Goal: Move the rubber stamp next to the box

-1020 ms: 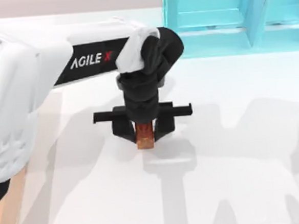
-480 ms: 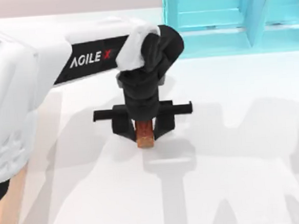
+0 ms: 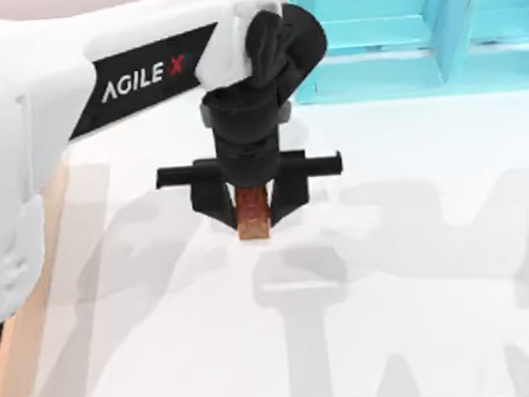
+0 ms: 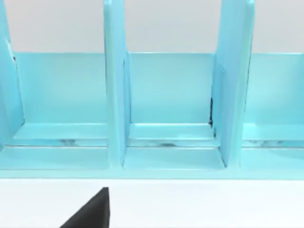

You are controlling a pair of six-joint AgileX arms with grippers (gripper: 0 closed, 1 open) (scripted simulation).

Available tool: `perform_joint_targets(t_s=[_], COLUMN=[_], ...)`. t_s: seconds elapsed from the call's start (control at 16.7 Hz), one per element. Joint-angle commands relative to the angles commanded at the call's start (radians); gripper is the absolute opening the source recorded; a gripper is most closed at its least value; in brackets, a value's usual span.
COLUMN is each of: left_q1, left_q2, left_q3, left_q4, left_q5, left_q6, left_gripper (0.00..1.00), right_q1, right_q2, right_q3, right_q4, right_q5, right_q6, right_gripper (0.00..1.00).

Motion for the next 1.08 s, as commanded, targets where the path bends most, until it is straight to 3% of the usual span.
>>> perform_joint_targets(t_s=[0.36, 0.9, 1.08], left_q1=[0.034, 0.353, 0.396], left_q2=[-0.022, -0.272, -0.306], left_q3=[-0.01, -0.081, -0.092], left_q4=[-0.018, -0.193, -0.216], left_q5=[-0.003, -0.007, -0.007], left_q6=[0.037, 0.349, 0.391], left_gripper=[0.0, 0.0, 0.0], right_q1=[0.0, 0.0, 0.0], right_q2=[0.0, 0.0, 0.0], right_q3=[0.0, 0.0, 0.0], right_q4=[0.0, 0.0, 0.0], right_q5=[0.0, 0.0, 0.0], right_q6=[0.0, 0.0, 0.0], right_gripper=[1.0, 1.0, 1.0])
